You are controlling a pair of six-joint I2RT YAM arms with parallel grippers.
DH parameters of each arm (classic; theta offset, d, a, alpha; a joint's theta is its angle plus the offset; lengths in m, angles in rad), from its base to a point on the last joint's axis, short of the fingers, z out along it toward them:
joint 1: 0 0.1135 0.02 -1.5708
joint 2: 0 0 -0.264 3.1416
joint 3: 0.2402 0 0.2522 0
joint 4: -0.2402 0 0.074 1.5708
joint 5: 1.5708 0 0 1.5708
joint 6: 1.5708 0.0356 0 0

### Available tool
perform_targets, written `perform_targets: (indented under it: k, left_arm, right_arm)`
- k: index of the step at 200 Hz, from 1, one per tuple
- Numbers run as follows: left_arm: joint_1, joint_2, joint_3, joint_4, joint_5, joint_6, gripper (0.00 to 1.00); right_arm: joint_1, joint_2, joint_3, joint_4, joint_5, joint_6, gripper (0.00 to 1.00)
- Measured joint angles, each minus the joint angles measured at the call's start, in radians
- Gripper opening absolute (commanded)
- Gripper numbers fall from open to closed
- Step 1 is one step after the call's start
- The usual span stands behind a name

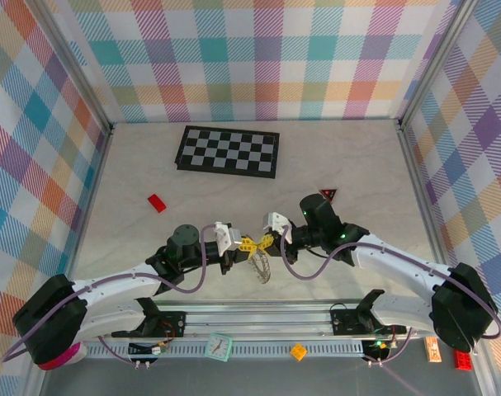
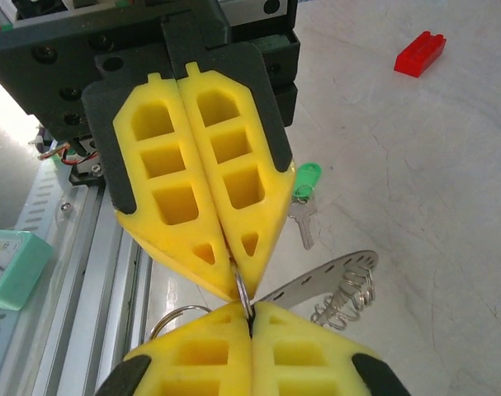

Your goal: Put the keys on the keyring

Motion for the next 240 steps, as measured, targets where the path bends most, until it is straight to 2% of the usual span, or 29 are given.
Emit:
perform_targets:
  k: [7, 23, 100, 140, 174, 187, 207, 240]
  left_arm:
    - [0.0, -0.002, 0.0, -0.004, -0.002, -0.001, 0.18]
    - [0.0, -0.021, 0.001, -0.03, -0.013, 0.014, 0.21]
    - [0.0, -0.064, 0.096, -0.272, -0.031, 0.114, 0.23]
    - [0.0, -0.058, 0.102, -0.304, -0.029, 0.132, 0.18]
    - [-0.001, -0.04, 0.115, -0.322, -0.013, 0.148, 0.04]
    - [-0.001, -0.038, 0.115, -0.324, -0.008, 0.149, 0.0]
    - [-0.001, -0.038, 0.115, -0.327, -0.008, 0.154, 0.0]
    - [-0.001, -0.038, 0.114, -0.324, -0.011, 0.158, 0.0]
  right_arm:
    - [0.0, 0.0, 0.004, -0.009, 0.0, -0.004, 0.0]
    - [0.001, 0.0, 0.025, -0.063, 0.005, -0.018, 0.0]
    - [0.041, 0.058, 0.217, -0.346, 0.1, -0.134, 0.0]
    - [0.07, 0.085, 0.246, -0.402, 0.136, -0.163, 0.0]
    - [0.071, 0.085, 0.246, -0.401, 0.137, -0.161, 0.0]
    - [0.07, 0.084, 0.243, -0.393, 0.137, -0.152, 0.15]
    - [0.061, 0.055, 0.203, -0.336, 0.124, -0.117, 0.29]
    - [-0.006, -0.048, 0.088, -0.214, 0.1, -0.047, 0.34]
